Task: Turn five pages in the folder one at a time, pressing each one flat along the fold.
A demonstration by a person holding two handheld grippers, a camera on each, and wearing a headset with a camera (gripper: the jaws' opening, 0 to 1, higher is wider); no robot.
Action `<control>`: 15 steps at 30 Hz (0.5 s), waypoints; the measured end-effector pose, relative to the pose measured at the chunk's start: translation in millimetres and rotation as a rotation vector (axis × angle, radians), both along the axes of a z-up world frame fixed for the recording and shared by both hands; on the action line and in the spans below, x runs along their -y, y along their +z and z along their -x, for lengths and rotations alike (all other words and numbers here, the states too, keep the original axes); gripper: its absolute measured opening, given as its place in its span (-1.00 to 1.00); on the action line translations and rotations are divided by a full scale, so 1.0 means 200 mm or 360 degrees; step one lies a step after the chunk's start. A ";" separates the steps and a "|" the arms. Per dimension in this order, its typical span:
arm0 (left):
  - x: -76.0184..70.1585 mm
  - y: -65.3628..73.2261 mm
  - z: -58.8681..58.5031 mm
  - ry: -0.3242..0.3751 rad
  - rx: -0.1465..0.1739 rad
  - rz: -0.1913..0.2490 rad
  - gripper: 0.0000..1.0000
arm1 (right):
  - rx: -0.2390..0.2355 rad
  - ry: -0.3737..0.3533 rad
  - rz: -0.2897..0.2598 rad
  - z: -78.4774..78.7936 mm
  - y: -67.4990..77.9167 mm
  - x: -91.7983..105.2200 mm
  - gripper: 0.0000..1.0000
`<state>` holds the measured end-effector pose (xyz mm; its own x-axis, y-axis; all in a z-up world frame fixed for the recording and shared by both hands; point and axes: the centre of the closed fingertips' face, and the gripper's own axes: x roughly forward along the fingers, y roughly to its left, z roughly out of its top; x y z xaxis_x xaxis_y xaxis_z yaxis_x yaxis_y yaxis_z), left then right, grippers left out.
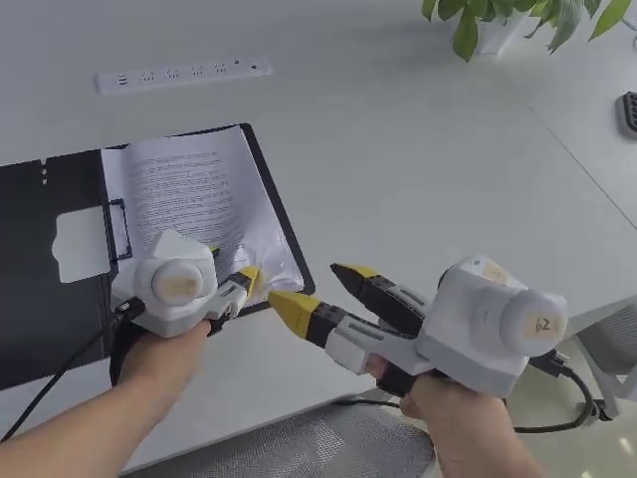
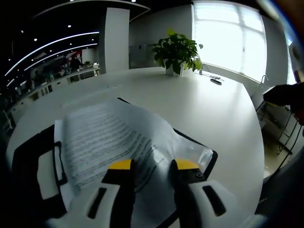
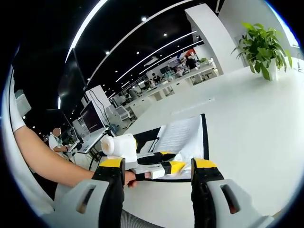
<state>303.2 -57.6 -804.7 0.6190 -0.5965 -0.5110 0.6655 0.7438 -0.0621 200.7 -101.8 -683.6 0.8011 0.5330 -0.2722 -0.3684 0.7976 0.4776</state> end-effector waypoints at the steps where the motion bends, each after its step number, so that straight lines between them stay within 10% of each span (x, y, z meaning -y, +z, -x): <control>1: 0.00 0.00 0.00 0.0004 -0.0006 0.0007 -0.42 | 0.0001 0.0005 0.0002 -0.01 0.00 0.00 0.10; 8: -0.01 0.01 0.00 0.0011 -0.0015 0.0020 -0.49 | -0.0067 0.0065 -0.0007 -0.13 -0.08 0.01 0.02; 15: -0.01 0.00 -0.01 0.0012 -0.0010 0.0022 -0.49 | -0.0295 -0.0074 -0.0241 -0.29 -0.23 0.03 -0.36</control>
